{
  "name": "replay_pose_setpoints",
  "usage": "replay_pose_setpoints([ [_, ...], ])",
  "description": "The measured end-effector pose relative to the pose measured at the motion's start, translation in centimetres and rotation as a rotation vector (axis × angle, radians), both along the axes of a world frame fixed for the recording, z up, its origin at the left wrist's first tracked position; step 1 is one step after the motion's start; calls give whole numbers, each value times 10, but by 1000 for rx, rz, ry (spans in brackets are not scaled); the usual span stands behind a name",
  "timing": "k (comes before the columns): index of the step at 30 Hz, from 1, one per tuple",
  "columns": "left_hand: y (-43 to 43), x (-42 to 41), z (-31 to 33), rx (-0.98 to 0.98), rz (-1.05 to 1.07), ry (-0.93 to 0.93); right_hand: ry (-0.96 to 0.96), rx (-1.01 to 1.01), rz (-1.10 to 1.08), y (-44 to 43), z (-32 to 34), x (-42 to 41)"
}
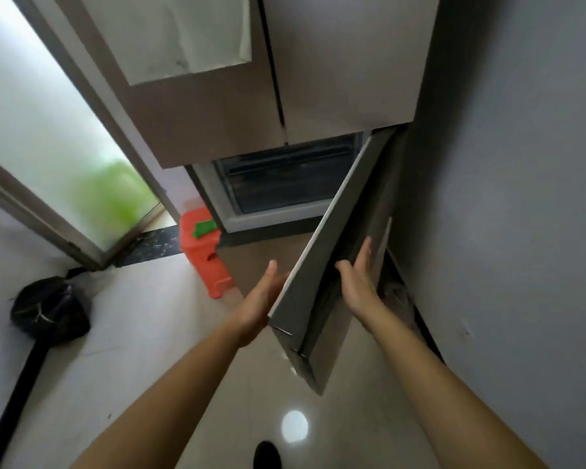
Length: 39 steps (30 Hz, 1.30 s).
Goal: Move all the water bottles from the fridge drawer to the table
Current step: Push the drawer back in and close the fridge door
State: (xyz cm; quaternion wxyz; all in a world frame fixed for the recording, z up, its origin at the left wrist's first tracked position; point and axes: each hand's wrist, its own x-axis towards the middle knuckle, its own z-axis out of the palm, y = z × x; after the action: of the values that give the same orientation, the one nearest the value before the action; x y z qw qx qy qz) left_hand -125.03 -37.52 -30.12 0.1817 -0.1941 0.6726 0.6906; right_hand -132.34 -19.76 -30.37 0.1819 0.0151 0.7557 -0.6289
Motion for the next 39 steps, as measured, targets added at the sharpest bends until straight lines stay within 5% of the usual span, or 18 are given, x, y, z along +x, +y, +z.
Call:
replay_pose_setpoints([
  [5,-102,13,11,10,338,92,19,10,-19,-113,3,-22],
  [14,-193,-48,10,-303,393,326,-22,5,-196,-234,11,-71],
  [26,-269,-176,-34,-265,649,185,-97,-101,-214,-224,22,-172],
  [39,-239,-216,6,-222,636,105,-221,-217,57,-218,28,-207],
])
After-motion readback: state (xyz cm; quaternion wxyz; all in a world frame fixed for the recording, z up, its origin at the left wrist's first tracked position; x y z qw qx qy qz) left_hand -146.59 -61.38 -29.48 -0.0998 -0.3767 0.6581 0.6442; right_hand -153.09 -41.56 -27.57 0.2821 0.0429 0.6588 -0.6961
